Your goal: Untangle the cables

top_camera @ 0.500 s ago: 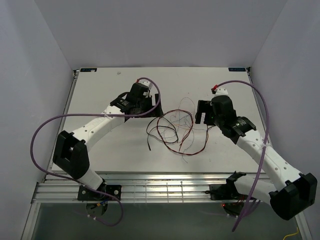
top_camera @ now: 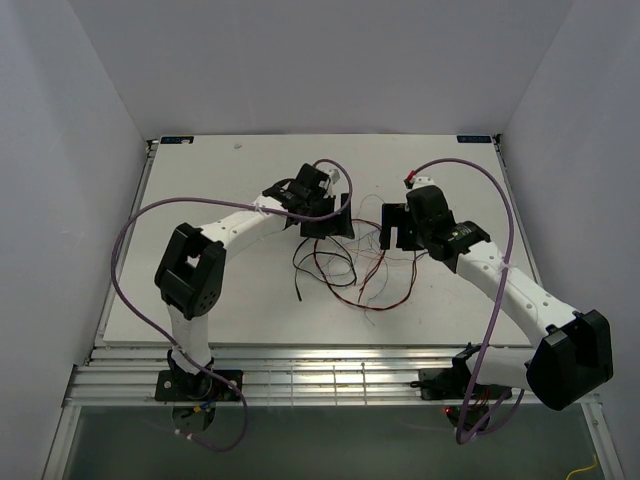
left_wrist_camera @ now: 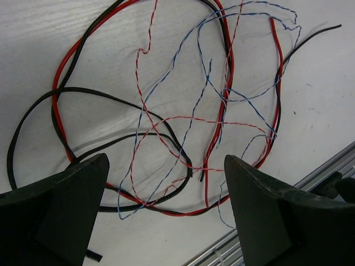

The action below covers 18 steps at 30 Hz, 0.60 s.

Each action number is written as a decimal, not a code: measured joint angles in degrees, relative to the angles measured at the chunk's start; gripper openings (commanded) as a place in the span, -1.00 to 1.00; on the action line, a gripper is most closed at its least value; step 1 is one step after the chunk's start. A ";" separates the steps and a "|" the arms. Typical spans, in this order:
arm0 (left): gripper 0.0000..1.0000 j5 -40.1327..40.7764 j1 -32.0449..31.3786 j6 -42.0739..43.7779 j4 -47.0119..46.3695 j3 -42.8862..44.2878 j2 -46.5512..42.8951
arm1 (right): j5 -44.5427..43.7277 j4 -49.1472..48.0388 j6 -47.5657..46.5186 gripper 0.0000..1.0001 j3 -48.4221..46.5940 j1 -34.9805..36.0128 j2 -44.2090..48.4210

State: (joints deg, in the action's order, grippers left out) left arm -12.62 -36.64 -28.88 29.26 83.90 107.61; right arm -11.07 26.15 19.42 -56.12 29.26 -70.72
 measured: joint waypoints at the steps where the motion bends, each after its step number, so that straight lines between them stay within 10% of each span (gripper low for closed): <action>1: 0.88 -0.37 -0.04 -0.31 -0.15 0.72 1.27 | -0.15 -0.13 0.09 0.80 0.00 -0.04 0.00; 4: 0.63 -0.59 -0.35 -1.25 0.04 2.25 4.72 | -0.33 -0.24 0.13 0.80 -0.02 -0.28 -0.02; 12: -0.82 -1.62 -1.16 -2.03 1.57 5.88 10.58 | -0.31 -2.56 -3.10 0.80 -1.27 -0.83 -1.86; 18: -1.00 -1.62 -1.27 -2.23 1.81 6.10 10.58 | 4.85 -8.37 -7.21 0.80 -2.73 -1.29 -5.73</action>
State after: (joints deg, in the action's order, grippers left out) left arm -14.24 -37.91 -31.11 31.07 90.00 118.19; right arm -6.22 17.78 12.21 -58.85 27.97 -76.44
